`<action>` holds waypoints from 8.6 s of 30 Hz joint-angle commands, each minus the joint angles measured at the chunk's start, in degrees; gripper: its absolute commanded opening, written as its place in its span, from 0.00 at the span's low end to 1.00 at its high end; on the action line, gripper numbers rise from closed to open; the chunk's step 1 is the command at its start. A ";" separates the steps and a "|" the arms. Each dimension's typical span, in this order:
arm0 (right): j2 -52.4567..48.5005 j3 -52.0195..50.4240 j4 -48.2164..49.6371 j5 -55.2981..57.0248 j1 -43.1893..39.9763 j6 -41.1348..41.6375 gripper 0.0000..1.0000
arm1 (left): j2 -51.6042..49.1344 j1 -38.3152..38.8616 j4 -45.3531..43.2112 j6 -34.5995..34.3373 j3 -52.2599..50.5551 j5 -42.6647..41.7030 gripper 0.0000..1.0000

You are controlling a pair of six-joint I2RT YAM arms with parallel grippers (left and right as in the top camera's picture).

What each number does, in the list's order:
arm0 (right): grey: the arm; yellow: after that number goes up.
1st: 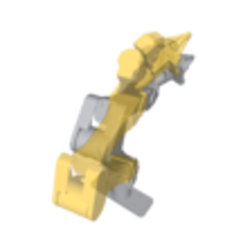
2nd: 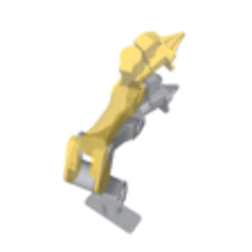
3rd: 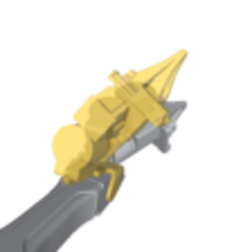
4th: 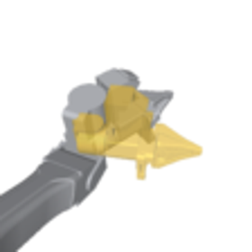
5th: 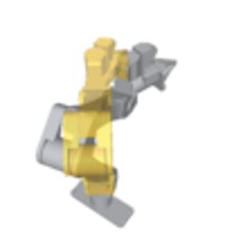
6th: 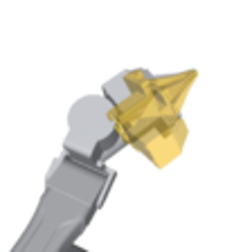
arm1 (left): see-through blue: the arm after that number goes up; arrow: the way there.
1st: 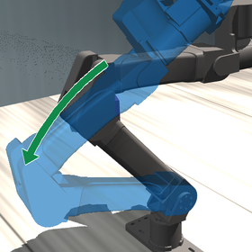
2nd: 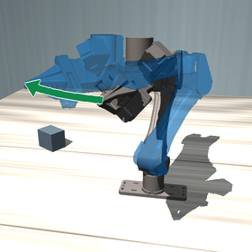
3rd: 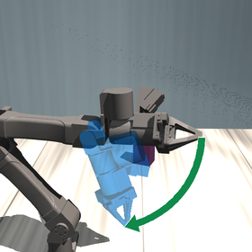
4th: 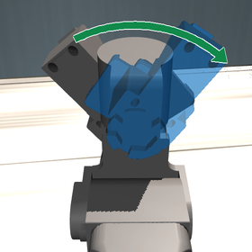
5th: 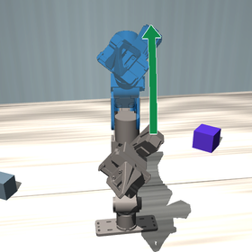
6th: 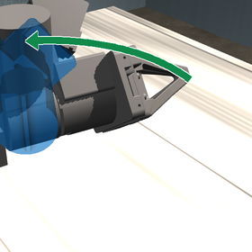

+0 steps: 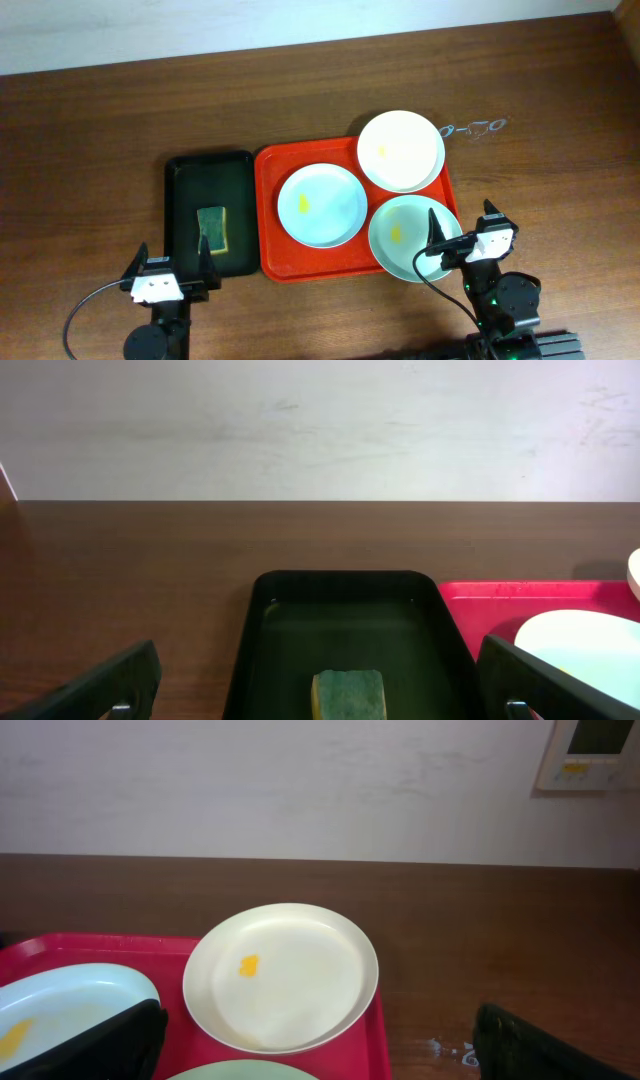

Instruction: Clean dirty plates on tray and stack at the side

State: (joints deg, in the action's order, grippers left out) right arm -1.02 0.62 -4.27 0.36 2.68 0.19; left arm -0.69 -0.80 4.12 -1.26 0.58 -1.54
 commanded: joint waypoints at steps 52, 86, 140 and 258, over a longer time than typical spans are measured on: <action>0.28 -0.31 -0.31 -0.09 0.26 0.24 0.98 | 0.24 0.74 0.48 0.90 -0.04 -0.66 0.99; 0.28 -0.22 0.35 -3.61 0.31 1.36 0.98 | 0.24 0.74 0.50 0.90 -0.04 -0.66 0.99; -102.92 91.49 -70.18 -8.50 16.61 20.35 0.48 | 0.24 0.74 0.50 0.90 -0.04 -0.66 0.99; -108.96 72.02 -39.89 -12.22 16.46 25.81 0.04 | 0.24 0.74 0.50 0.90 -0.04 -0.63 0.99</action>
State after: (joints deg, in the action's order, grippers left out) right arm -109.60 71.46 -44.07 -9.78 18.96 26.11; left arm -0.69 -0.38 4.19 -1.08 0.60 -1.54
